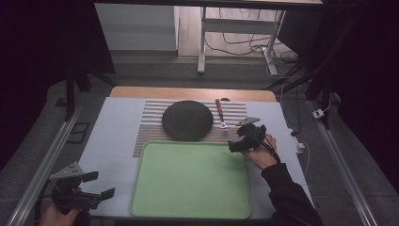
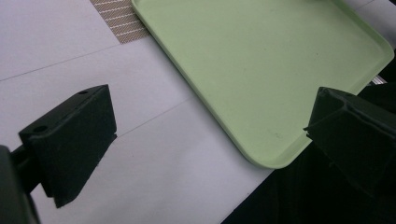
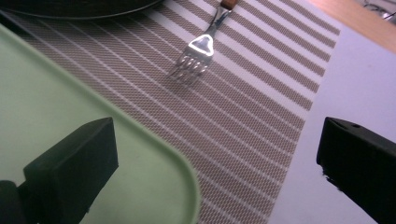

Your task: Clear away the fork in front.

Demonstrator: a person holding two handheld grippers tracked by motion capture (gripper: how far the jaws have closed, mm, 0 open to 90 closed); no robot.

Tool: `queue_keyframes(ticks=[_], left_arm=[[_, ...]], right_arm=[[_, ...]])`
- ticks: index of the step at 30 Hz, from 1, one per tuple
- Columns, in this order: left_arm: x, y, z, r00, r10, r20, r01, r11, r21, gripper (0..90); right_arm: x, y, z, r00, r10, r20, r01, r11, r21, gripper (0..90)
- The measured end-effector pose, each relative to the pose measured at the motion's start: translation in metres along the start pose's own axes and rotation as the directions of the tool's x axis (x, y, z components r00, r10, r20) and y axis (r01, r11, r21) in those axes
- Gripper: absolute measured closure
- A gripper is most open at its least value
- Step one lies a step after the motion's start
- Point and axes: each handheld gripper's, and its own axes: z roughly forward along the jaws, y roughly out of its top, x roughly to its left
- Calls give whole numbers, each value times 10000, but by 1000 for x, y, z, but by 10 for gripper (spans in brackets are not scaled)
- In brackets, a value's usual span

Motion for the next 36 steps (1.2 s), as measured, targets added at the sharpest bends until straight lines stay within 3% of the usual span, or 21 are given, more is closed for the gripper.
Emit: queue_keyframes(ticks=[5, 9, 13, 14, 15, 18, 22, 24, 28, 29, 30, 31, 32, 35, 36], left_arm=[[0, 0, 0, 10000, 2, 15, -2, 10000, 32, 15], [0, 0, 0, 10000, -16, 6, 16, 10000, 33, 14], [1, 0, 0, 10000, -25, -27, 25, 10000, 27, 9], [0, 0, 0, 10000, -43, -54, 43, 10000, 33, 2], [0, 1, 1, 9999, -84, -71, 84, 10000, 45, 2], [0, 1, 1, 9999, -24, -154, 26, 9999, 107, 0], [0, 1, 1, 9999, -14, -159, 16, 9999, 147, 0], [0, 1, 1, 9999, -19, -152, 21, 9999, 150, 0], [0, 1, 1, 9999, -39, -138, 41, 9998, 170, 0], [0, 1, 2, 9999, -39, -134, 41, 9998, 176, 0], [0, 1, 2, 9999, -49, -121, 51, 9998, 180, 0], [0, 1, 2, 9999, -50, -117, 52, 9998, 183, 0], [0, 1, 2, 9999, -50, -111, 52, 9998, 186, 0], [0, 1, 2, 9999, -42, -114, 44, 9998, 197, 0], [0, 1, 2, 9999, -42, -111, 44, 9998, 200, 1]], right_arm=[[-3, 7, 11, 9975, -575, 400, 568, 9982, 180, 0], [-2, 13, 22, 9884, -1357, 684, 1329, 9902, 433, 6], [1, 16, 28, 9799, -1797, 864, 1753, 9829, 560, 31], [3, 18, 31, 9726, -2153, 880, 2098, 9754, 674, 48], [3, 18, 31, 9726, -2153, 880, 2098, 9754, 674, 48], [8, 21, 39, 9492, -2965, 1056, 2889, 9539, 816, 86], [15, 23, 45, 9218, -3716, 1108, 3609, 9266, 1052, 150], [16, 25, 48, 9035, -4137, 1122, 4023, 9087, 1114, 184], [22, 27, 53, 8752, -4684, 1211, 4548, 8819, 1243, 260], [22, 27, 53, 8752, -4684, 1211, 4548, 8819, 1243, 260], [23, 28, 54, 8677, -4819, 1221, 4681, 8747, 1257, 277], [26, 29, 57, 8482, -5141, 1274, 4984, 8562, 1364, 333], [28, 29, 58, 8425, -5232, 1280, 5090, 8511, 1290, 333], [32, 31, 60, 8101, -5734, 1224, 5569, 8178, 1452, 452], [34, 31, 61, 7925, -5965, 1271, 5786, 8012, 1525, 482]])
